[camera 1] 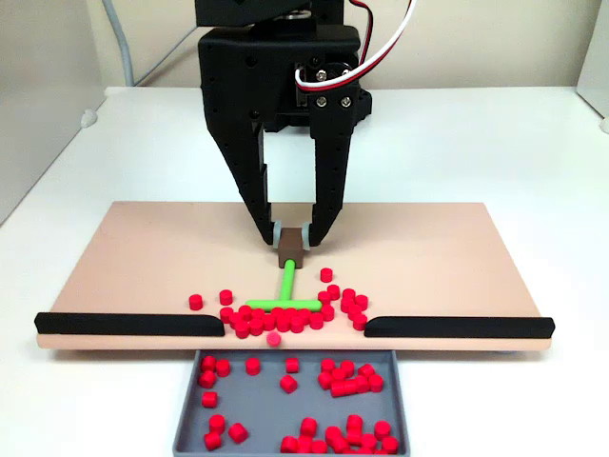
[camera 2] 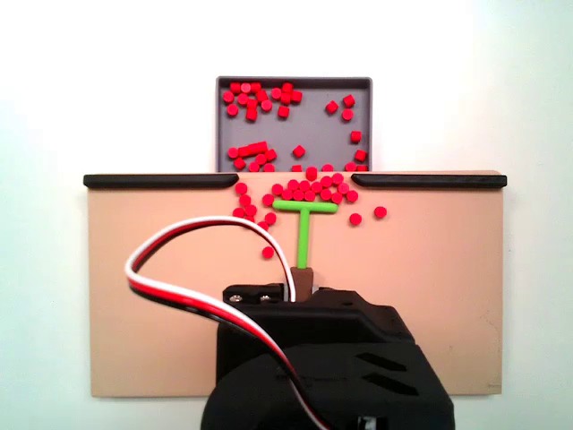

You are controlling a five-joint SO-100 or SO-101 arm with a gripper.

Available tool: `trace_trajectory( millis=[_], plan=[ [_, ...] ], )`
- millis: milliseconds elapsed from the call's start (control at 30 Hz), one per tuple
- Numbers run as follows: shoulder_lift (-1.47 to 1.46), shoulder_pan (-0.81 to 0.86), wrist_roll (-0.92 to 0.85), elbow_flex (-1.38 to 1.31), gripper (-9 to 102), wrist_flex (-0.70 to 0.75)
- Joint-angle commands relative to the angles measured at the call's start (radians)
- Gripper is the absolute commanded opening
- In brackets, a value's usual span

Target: Push granules from bottom to the grey container

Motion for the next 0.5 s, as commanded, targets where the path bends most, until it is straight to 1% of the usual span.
trace_trajectory(
  millis=[0, 467],
  plan=[
    [-0.003, -0.009, 0.006, -0.038, 0, 0.0],
    [-0.043, -0.003, 0.006, -0.1, 0, 0.003]
  ],
)
